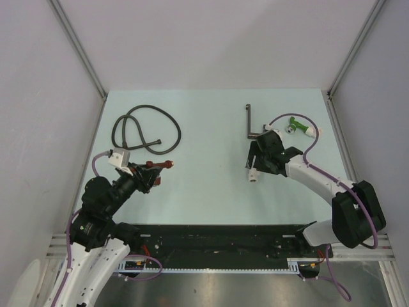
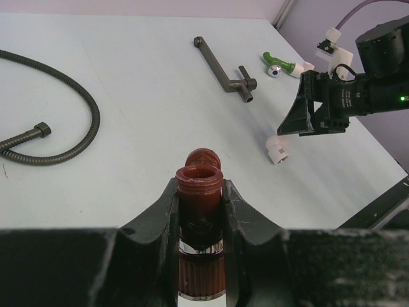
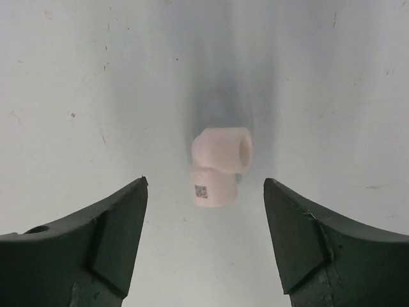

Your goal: Install the water faucets

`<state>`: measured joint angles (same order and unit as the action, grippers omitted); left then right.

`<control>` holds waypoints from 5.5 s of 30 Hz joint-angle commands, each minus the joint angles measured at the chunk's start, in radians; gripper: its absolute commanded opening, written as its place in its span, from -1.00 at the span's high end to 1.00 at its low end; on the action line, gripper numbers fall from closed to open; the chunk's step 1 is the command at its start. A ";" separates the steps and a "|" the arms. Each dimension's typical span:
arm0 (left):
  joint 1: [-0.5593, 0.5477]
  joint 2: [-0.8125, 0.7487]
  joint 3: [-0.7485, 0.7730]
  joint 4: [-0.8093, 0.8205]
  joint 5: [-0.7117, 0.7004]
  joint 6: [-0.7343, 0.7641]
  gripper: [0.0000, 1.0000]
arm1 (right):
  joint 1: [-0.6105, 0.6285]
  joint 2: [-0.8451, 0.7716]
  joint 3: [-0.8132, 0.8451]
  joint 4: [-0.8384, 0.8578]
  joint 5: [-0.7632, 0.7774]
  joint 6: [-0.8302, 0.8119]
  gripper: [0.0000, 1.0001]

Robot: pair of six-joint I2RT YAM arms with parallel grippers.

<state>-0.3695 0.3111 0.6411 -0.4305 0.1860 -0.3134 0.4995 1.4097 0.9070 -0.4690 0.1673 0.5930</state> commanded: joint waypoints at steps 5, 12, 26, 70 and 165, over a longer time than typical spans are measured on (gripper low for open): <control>-0.006 -0.006 -0.004 0.030 -0.005 -0.006 1.00 | 0.017 -0.031 -0.094 0.027 -0.081 0.045 -0.55; -0.005 -0.009 -0.006 0.030 -0.006 -0.007 1.00 | 0.073 0.034 -0.102 0.093 -0.106 0.074 -0.57; -0.008 -0.010 -0.008 0.030 -0.002 -0.009 1.00 | 0.198 0.120 0.012 0.254 -0.333 -0.053 -0.72; -0.011 0.006 -0.011 0.036 0.000 -0.009 1.00 | 0.178 0.009 0.026 0.106 -0.080 -0.067 -0.69; -0.009 0.454 -0.052 1.299 0.438 -0.391 0.95 | 0.476 -0.339 -0.114 1.112 0.311 -0.447 1.00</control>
<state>-0.3756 0.7654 0.5976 0.7830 0.6014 -0.7307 0.9665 1.0969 0.7727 0.5808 0.4046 0.1566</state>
